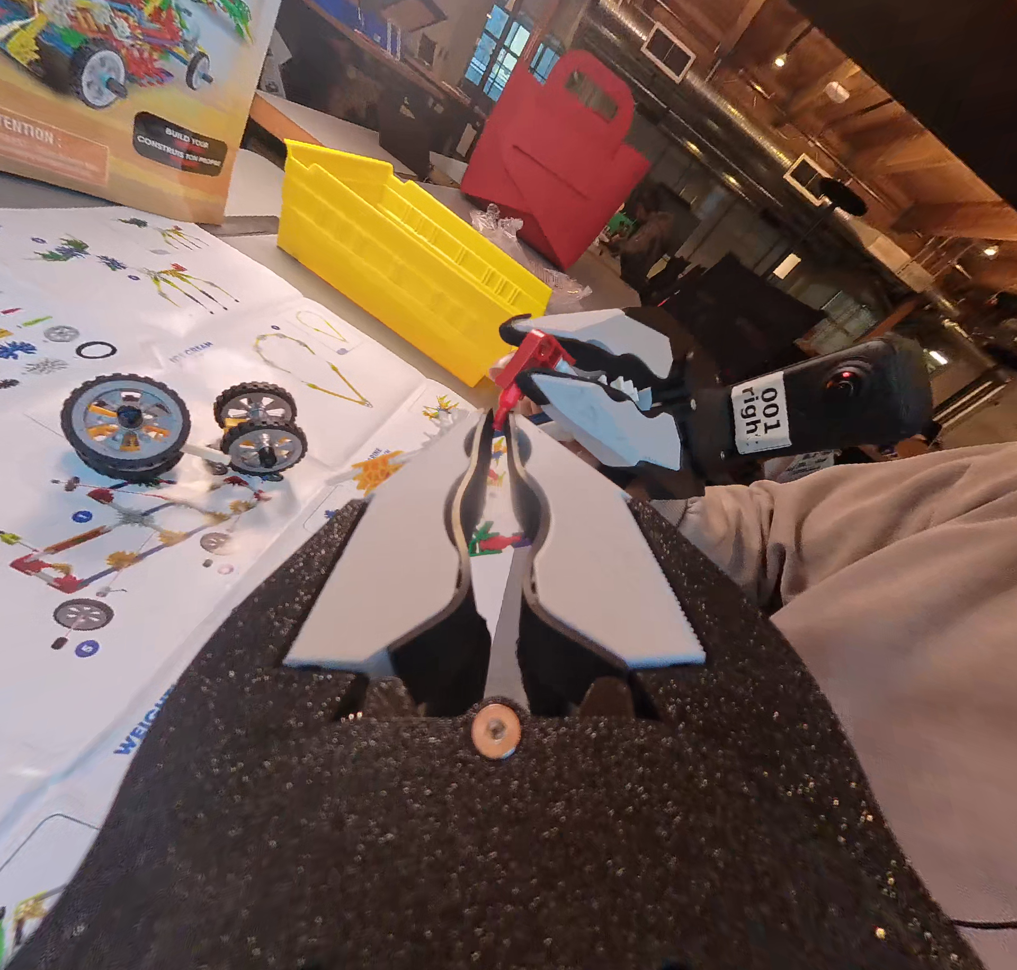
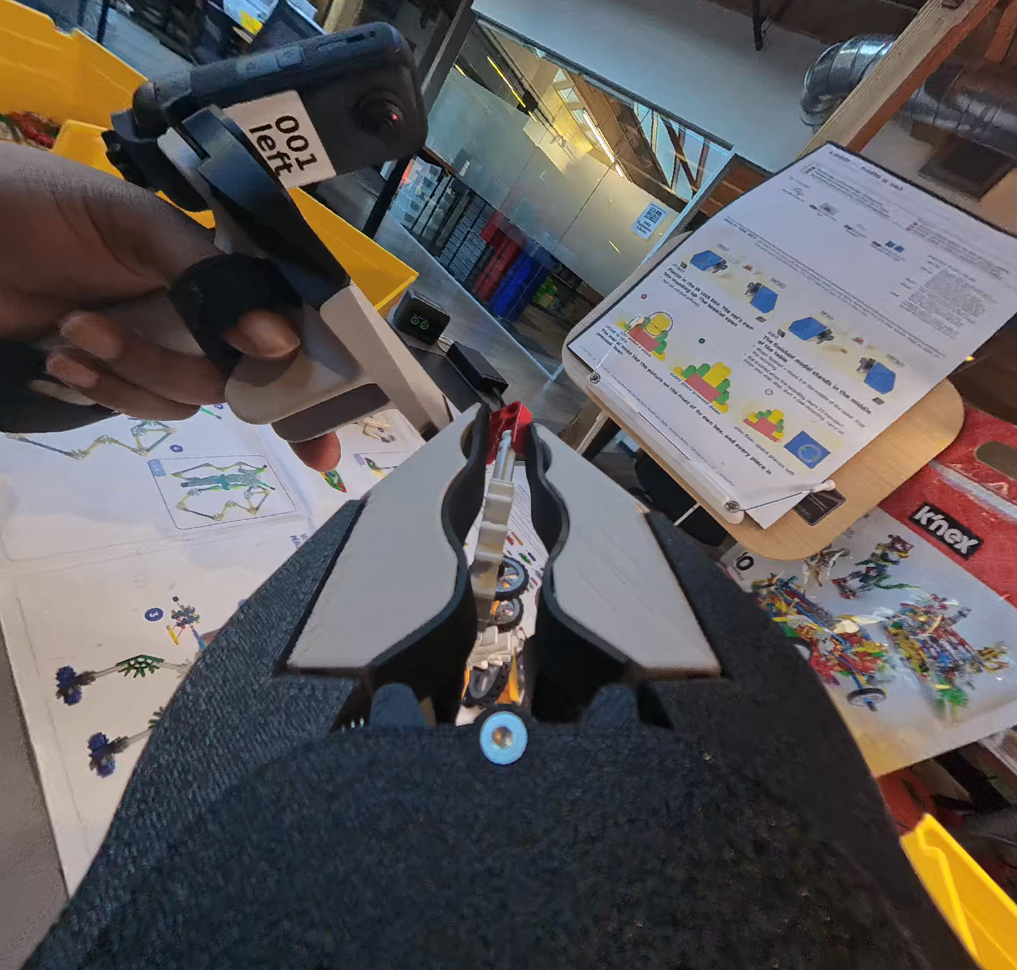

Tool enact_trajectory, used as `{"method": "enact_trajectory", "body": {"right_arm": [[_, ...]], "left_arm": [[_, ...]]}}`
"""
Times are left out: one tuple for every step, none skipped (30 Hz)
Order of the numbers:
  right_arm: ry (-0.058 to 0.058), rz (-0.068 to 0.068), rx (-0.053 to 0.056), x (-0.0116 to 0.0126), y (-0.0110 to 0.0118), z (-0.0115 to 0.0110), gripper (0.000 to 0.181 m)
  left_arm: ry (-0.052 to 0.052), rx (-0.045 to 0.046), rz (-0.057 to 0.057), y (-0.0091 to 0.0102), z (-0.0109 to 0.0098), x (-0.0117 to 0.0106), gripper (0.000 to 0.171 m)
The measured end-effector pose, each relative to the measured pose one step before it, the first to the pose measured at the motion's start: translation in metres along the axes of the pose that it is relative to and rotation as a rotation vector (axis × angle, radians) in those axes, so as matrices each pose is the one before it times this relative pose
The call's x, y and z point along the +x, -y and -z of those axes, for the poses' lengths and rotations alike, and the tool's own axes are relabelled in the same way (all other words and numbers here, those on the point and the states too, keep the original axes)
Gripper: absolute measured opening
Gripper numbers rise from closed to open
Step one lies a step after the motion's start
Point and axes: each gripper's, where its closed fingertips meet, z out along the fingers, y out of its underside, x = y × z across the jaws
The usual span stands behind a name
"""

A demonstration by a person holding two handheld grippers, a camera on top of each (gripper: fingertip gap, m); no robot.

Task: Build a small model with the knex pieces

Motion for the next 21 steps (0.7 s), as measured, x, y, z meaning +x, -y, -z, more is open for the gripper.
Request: {"method": "enact_trajectory", "body": {"right_arm": [[-0.0081,0.0397,-0.0077,-0.00177,0.00034,-0.00010,0.009],[-0.0039,0.0302,-0.0039,-0.00185,0.00021,-0.00006,0.009],[-0.0056,0.0237,0.0039,-0.00106,0.00156,0.00017,0.009],[-0.0054,0.0262,-0.0011,-0.00026,0.00141,-0.00035,0.009],[0.0013,0.0199,-0.0060,-0.00108,-0.00010,-0.00150,0.009],[0.0034,0.0113,-0.0049,-0.00122,-0.00134,-0.00179,0.009],[0.0034,0.0155,-0.0079,-0.00159,-0.00191,-0.00161,0.009],[0.0049,0.0101,-0.0067,-0.00200,-0.00201,-0.00165,0.009],[0.0020,0.0088,-0.0027,-0.00157,-0.00150,-0.00136,0.009],[0.0060,0.0098,-0.0090,-0.00209,-0.00209,-0.00192,0.009],[0.0063,0.0125,-0.0044,-0.00218,-0.00190,-0.00256,0.009],[0.0076,0.0192,-0.0043,-0.00235,-0.00208,-0.00263,0.009],[0.0059,0.0117,-0.0001,-0.00234,-0.00147,-0.00241,0.009],[0.0057,0.0052,0.0012,-0.00195,-0.00115,-0.00227,0.009],[0.0052,0.0094,-0.0020,-0.00215,-0.00122,-0.00231,0.009],[0.0074,0.0049,-0.0005,-0.00253,-0.00096,-0.00259,0.009],[0.0080,0.0013,-0.0004,-0.00236,-0.00123,-0.00285,0.009],[0.0126,0.0062,0.0113,-0.00278,0.00181,-0.00207,0.006],[-0.0039,0.0143,-0.0027,-0.00137,0.00074,-0.00143,0.007],[-0.0002,-0.0171,0.0075,0.00080,-0.00094,-0.00059,0.007],[0.0131,-0.0378,-0.0012,0.00157,-0.00307,0.00013,0.007]], "left_arm": [[0.0309,-0.01044,-0.0412,-0.00151,0.00073,-0.00077,0.001],[0.0520,-0.02217,-0.0829,-0.00187,0.00074,-0.00109,0.001],[0.0470,-0.02337,-0.0807,-0.00082,0.00090,-0.00042,0.001],[0.0242,-0.01534,-0.0404,0.00003,0.00081,-0.00046,0.001],[0.0130,-0.01273,-0.0175,-0.00080,0.00046,-0.00170,0.001],[0.0139,-0.01092,-0.0109,-0.00153,-0.00008,-0.00233,0.001],[0.0191,-0.01536,-0.0171,-0.00220,-0.00049,-0.00254,0.001],[0.0153,-0.01831,-0.0138,-0.00271,-0.00075,-0.00239,0.001],[-0.0031,-0.00866,0.0158,-0.00200,-0.00067,-0.00196,0.001],[-0.0154,-0.00578,0.0375,-0.00227,-0.00074,-0.00228,0.001],[-0.0095,-0.00274,0.0300,-0.00210,-0.00041,-0.00295,0.001],[0.0068,-0.00888,0.0066,-0.00243,-0.00031,-0.00324,0.001],[0.0120,-0.01281,-0.0047,-0.00222,-0.00021,-0.00319,0.001],[0.0068,-0.01008,0.0039,-0.00184,-0.00026,-0.00265,0.001],[0.0018,-0.00854,0.0128,-0.00206,-0.00036,-0.00230,0.001],[0.0061,-0.01193,0.0008,-0.00326,-0.00100,-0.00136,0.000],[0.0060,-0.02116,-0.0176,-0.00544,-0.00208,0.00112,0.000],[-0.0002,-0.01852,-0.0119,-0.00553,-0.00362,0.00301,0.000],[-0.0009,0.00336,0.0024,-0.00075,-0.00105,-0.00012,0.000],[-0.0143,-0.00133,0.0125,-0.00024,0.00107,-0.00080,0.000],[-0.0033,-0.00229,-0.0058,-0.00096,0.00118,-0.00030,0.000]]}}
